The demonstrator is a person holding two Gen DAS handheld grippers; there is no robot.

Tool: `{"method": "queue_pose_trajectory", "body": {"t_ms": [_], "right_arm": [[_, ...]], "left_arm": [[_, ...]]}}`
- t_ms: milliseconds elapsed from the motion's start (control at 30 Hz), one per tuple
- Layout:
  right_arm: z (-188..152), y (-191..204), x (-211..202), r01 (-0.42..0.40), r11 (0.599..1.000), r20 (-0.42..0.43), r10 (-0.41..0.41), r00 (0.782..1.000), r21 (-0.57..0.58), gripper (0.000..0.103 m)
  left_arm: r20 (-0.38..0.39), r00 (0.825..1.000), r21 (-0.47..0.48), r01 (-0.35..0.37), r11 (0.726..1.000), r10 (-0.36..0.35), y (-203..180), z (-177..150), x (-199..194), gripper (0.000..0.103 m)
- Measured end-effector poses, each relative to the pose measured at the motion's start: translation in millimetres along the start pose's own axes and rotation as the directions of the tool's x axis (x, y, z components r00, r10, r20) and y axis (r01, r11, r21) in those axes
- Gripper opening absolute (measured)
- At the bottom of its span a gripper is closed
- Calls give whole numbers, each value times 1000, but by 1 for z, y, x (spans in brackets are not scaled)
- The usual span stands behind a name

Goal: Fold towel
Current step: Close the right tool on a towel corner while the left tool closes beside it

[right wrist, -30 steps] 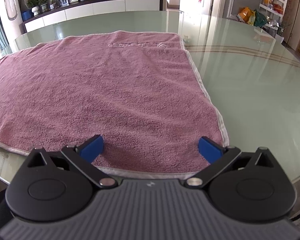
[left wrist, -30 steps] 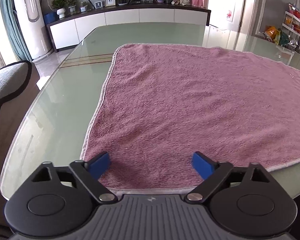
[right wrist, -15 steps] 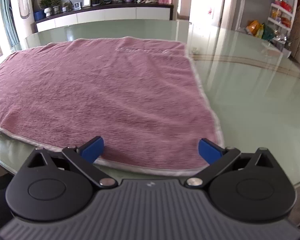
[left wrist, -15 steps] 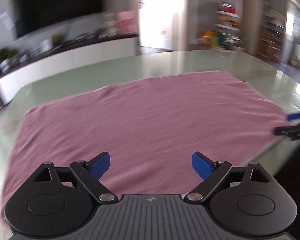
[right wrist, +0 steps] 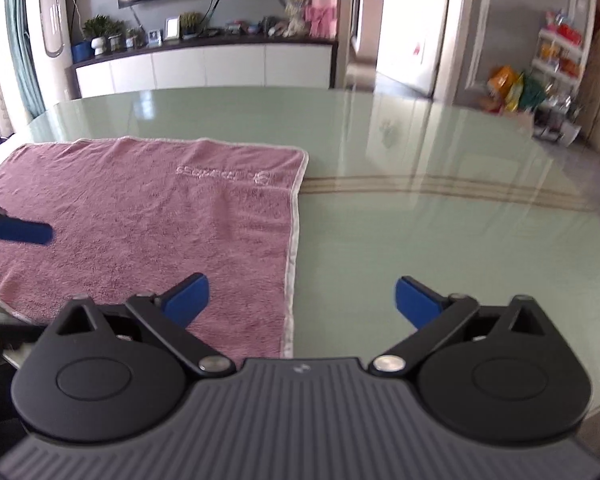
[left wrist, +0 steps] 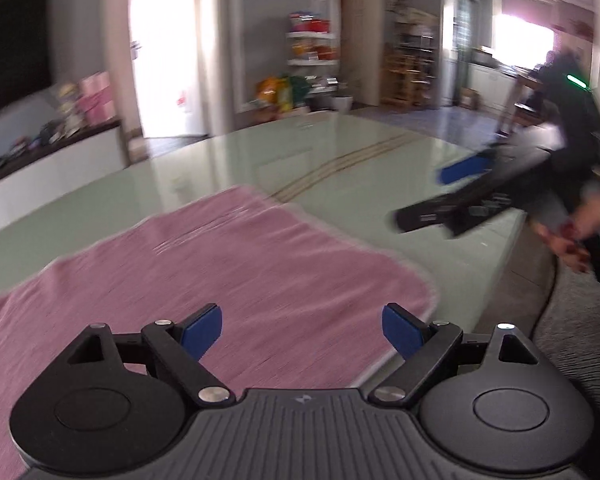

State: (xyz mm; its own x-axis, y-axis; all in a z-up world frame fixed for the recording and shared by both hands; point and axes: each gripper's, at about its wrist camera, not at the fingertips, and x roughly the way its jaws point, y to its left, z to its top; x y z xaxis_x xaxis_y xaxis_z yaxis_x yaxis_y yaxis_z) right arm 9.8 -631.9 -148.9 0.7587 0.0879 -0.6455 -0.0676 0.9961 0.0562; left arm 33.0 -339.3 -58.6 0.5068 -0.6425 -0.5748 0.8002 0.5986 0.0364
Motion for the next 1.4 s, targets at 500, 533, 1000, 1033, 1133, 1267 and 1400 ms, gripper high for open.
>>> {"method": "queue_pose_trajectory", "body": {"t_ms": [500,533,1000,1033,1133,1267,1400], "right_arm": [[-18,-6,36,-225,971,-211,205,956,-75,29],[-17,-7,38,-227,970,-213,205,955,-83,28],[2,-39,37,-340,935,-180,354,918,104,8],[4,-40,38,-347,931,-180,363,914,114,8],[8,-39,37,-356,925,-185,376,908,133,8],[11,-41,37,-357,920,-188,384,904,161,8],[10,-42,35,-359,917,-186,388,903,171,8]], "left_arm": [[-94,992,96,88,991,-79,-63,5,92,74],[-101,992,96,89,991,-79,-64,4,96,74],[-111,992,114,66,991,-53,-73,2,109,73],[-101,994,130,45,990,-32,-77,2,109,73],[-84,996,158,8,987,5,-85,3,108,69],[-67,997,181,-35,983,48,-92,2,104,49],[-85,995,149,-33,988,46,-88,4,103,28]]}}
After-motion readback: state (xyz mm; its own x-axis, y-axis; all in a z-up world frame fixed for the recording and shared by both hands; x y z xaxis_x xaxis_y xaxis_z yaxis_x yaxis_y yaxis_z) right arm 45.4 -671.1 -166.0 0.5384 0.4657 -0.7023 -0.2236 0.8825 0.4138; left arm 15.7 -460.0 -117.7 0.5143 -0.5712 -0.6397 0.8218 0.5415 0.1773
